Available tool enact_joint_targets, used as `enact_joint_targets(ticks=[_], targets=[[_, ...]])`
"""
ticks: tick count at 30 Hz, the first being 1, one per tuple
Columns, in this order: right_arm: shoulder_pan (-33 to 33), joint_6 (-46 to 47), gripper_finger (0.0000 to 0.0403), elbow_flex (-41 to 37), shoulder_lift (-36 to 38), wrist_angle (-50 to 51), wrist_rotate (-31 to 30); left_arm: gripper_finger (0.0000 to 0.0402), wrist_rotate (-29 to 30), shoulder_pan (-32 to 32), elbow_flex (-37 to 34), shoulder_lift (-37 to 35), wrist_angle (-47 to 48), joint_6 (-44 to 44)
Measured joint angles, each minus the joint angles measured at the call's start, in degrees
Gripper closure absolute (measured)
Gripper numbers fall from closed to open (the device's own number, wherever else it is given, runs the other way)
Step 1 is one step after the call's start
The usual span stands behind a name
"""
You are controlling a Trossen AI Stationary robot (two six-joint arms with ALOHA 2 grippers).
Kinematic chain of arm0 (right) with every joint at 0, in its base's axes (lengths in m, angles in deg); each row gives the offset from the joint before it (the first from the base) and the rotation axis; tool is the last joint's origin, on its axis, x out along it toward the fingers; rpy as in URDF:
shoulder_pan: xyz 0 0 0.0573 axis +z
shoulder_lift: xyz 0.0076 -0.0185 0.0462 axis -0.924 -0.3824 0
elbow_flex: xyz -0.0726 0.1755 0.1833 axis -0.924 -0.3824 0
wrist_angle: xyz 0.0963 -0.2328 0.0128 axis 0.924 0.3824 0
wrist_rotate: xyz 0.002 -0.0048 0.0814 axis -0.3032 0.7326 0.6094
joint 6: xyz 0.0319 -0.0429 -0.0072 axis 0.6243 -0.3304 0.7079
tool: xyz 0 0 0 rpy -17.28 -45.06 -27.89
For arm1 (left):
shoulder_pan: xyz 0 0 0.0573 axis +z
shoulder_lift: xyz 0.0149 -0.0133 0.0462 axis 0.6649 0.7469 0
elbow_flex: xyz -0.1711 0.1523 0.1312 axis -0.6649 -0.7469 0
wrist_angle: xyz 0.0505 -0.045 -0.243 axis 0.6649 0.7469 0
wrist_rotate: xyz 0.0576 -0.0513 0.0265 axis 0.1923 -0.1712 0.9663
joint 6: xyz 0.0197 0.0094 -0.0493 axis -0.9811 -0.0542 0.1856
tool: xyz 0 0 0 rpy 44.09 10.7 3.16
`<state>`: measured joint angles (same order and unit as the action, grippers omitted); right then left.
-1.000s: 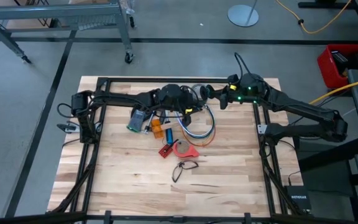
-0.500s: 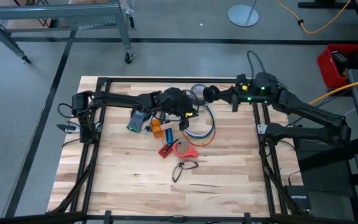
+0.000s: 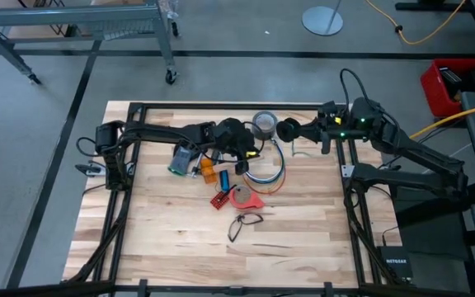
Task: Coil cords
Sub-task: Coil the green wire on the spool
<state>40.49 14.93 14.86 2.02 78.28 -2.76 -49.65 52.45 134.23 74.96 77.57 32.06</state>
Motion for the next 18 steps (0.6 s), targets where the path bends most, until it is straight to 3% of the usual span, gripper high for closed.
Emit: enact_joint_targets(ticks=[5, 13, 18], targets=[[0.0, -1.73, 0.0391, 0.0, 0.99, 0.11, 0.04, 0.0333, 0.02, -1.07, 0.02, 0.09, -4.2, 2.14], [0.0, -3.01, 0.0391, 0.0, 1.01, -0.5, 0.04, 0.0333, 0.01, -4.06, 0.07, 4.49, -21.83, 1.12], [0.0, -3.01, 0.0391, -0.01, 1.32, -0.45, 0.07, 0.0332, 1.33, -4.91, 0.07, 6.95, -24.12, 0.77]])
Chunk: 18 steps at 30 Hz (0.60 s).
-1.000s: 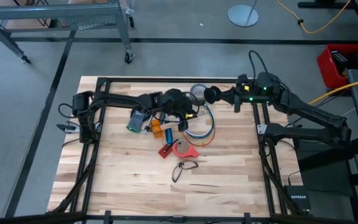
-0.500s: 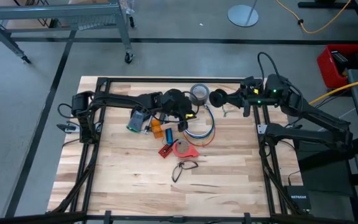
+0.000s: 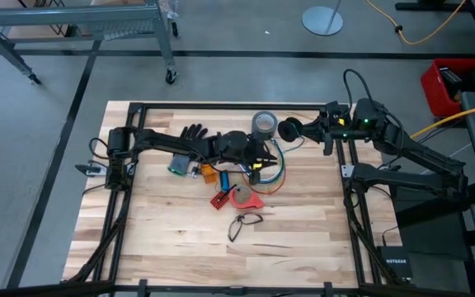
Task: Coil cords
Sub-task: Coil the green wire on the spool
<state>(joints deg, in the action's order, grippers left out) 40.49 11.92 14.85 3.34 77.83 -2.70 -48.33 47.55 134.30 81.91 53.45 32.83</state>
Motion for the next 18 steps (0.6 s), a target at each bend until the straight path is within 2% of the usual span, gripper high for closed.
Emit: enact_joint_targets(ticks=[6, 11, 18], targets=[[0.0, -1.31, 0.0391, -0.01, 0.82, -0.06, 0.07, 0.0293, 0.31, -0.76, 0.01, 1.43, 0.05, 2.05], [0.0, -1.36, 0.0391, -0.03, 0.86, -0.21, 0.29, 0.0255, 2.34, -1.84, 0.06, 1.44, -0.88, -3.17], [0.0, -1.4, 0.0391, -0.03, 0.86, -0.67, 3.12, 0.0249, 8.97, -1.75, 0.09, 1.44, -3.18, -5.22]])
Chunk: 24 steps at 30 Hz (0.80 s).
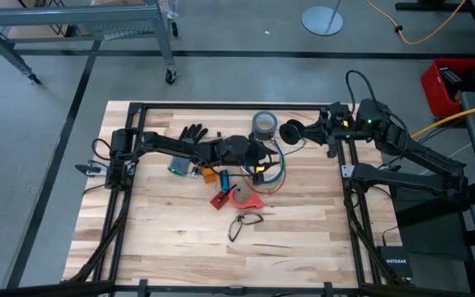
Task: Coil cords
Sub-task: Coil the green wire on the spool
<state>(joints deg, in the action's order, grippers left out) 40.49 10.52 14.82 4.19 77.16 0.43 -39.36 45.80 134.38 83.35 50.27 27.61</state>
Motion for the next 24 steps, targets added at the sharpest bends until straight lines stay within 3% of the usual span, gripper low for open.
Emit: enact_joint_targets(ticks=[24], targets=[[0.0, 0.02, 0.0391, -0.02, -0.11, -2.77, 0.37, 0.0261, -2.94, -0.33, 0.0, -0.02, -8.1, 0.85]])
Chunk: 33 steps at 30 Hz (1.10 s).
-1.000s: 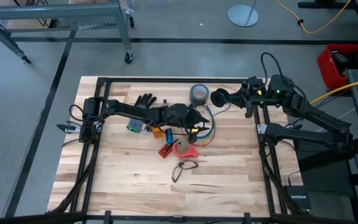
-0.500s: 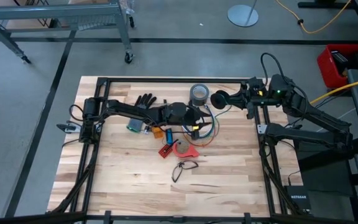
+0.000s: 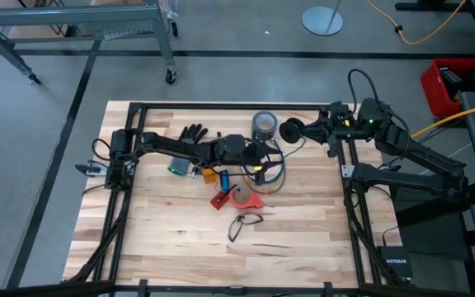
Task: Coil cords
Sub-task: Coil the green wire on the spool
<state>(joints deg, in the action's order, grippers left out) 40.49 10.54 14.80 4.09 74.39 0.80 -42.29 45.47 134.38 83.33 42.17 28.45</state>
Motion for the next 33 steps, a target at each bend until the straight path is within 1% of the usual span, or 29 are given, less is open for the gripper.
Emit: enact_joint_targets(ticks=[11, 20, 23, 28, 29, 33], targets=[[0.0, 0.0, 0.0391, 0.0, -1.28, -4.62, 0.03, 0.0284, -0.07, 0.0, 0.0, 0.0, -1.41, 0.67], [0.02, 0.02, 0.0391, 0.0, -3.13, -4.81, 0.48, 0.0292, -0.07, 0.0, 0.0, -0.02, -0.46, 0.66], [0.02, 0.01, 0.0391, 0.0, -3.12, -4.84, 0.5, 0.0316, -0.07, 0.0, -0.02, -0.02, 0.96, 0.72], [0.02, 0.02, 0.0391, 0.0, -2.52, -4.84, 0.56, 0.0384, -0.04, 0.0, -0.02, -0.02, 3.47, 1.55], [0.02, 0.02, 0.0391, 0.0, -2.49, -4.84, 0.79, 0.0392, -0.02, 0.0, -0.02, -0.02, 3.86, 2.02], [0.02, 0.04, 0.0391, -0.02, -1.65, -3.12, 3.72, 0.0392, 0.78, 0.01, -0.02, -0.02, 5.17, 4.79]])
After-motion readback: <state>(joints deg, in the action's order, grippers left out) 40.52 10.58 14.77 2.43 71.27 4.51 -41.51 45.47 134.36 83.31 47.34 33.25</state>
